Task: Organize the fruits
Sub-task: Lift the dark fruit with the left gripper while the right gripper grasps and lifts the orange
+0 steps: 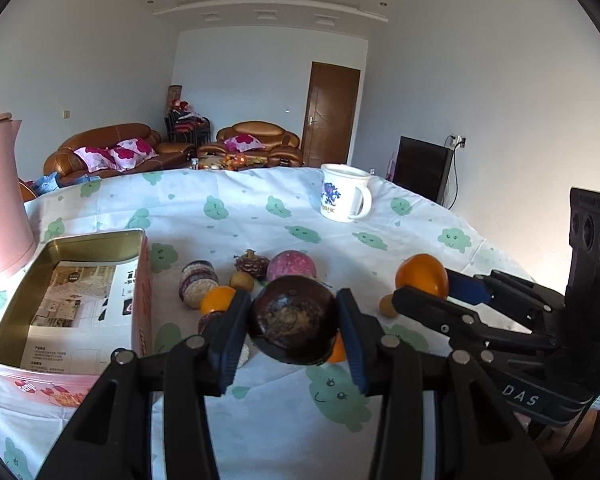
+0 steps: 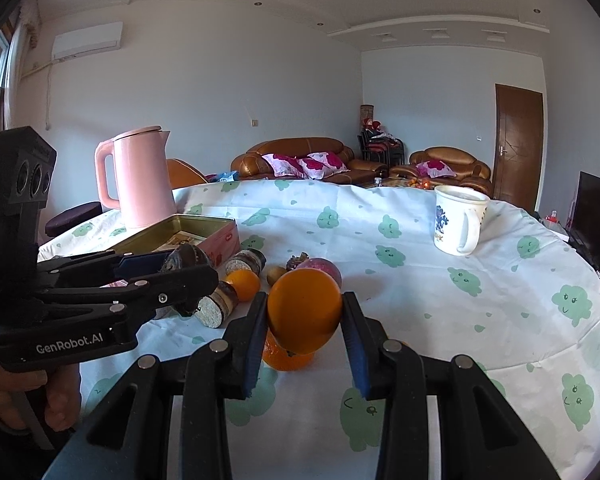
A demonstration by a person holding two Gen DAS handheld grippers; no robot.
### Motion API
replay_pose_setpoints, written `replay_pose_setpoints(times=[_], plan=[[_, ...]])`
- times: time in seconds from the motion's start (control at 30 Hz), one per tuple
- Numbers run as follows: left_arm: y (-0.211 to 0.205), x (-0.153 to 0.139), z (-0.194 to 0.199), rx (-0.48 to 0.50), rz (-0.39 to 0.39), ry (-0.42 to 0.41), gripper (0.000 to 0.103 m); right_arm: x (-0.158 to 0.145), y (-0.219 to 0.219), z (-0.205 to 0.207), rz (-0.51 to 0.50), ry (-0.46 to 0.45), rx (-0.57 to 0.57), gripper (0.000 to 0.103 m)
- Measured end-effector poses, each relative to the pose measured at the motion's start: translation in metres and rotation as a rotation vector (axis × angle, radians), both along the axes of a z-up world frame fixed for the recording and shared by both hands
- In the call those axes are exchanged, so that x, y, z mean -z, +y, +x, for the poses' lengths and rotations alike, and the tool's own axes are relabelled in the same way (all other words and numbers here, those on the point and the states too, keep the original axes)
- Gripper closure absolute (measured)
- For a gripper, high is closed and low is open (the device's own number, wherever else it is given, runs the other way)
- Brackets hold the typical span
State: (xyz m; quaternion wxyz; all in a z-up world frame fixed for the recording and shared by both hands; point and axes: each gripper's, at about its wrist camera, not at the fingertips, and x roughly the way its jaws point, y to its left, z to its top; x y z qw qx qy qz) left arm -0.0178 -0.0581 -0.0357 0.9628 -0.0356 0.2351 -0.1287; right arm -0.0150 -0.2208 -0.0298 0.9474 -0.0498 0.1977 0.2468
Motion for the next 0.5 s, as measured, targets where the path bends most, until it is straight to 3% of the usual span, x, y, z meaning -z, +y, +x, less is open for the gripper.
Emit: replay_pose_setpoints(times=[0.5], plan=[[0.009,-0.008,-0.003,-0.039,0.013,-0.028,0.058,-0.014,0.005,-0.006,-0.004,-0.044,-0.014,0.065]])
